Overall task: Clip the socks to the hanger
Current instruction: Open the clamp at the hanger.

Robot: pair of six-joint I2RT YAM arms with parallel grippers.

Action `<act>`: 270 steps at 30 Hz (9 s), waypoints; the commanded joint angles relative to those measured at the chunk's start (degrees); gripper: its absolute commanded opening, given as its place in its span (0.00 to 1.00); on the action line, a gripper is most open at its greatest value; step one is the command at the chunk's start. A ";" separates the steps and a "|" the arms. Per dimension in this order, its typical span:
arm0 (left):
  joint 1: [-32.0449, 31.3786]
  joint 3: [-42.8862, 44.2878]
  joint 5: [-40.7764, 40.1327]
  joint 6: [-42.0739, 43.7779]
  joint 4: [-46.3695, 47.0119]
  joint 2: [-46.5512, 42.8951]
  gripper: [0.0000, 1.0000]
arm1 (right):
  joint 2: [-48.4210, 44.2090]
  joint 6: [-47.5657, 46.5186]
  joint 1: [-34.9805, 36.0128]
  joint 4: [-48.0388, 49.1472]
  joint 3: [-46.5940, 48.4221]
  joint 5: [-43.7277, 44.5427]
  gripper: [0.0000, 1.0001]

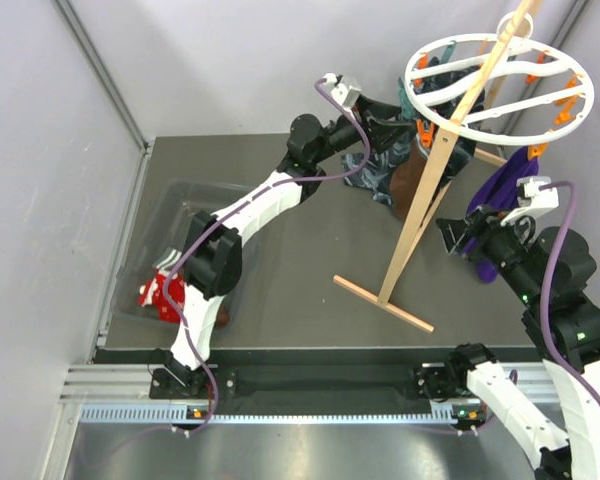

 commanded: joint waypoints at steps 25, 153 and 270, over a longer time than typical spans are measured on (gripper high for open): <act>-6.19 3.88 -7.07 8.13 -10.64 -3.85 0.00 | 1.49 4.68 0.65 4.26 4.25 -5.91 0.56; -12.88 -3.09 19.19 -32.81 11.86 -3.33 0.11 | 0.26 6.96 0.65 28.96 -7.44 2.18 0.00; -20.62 -12.50 -22.30 17.73 -22.68 -17.75 0.00 | 11.42 2.40 0.65 7.86 10.58 5.17 0.34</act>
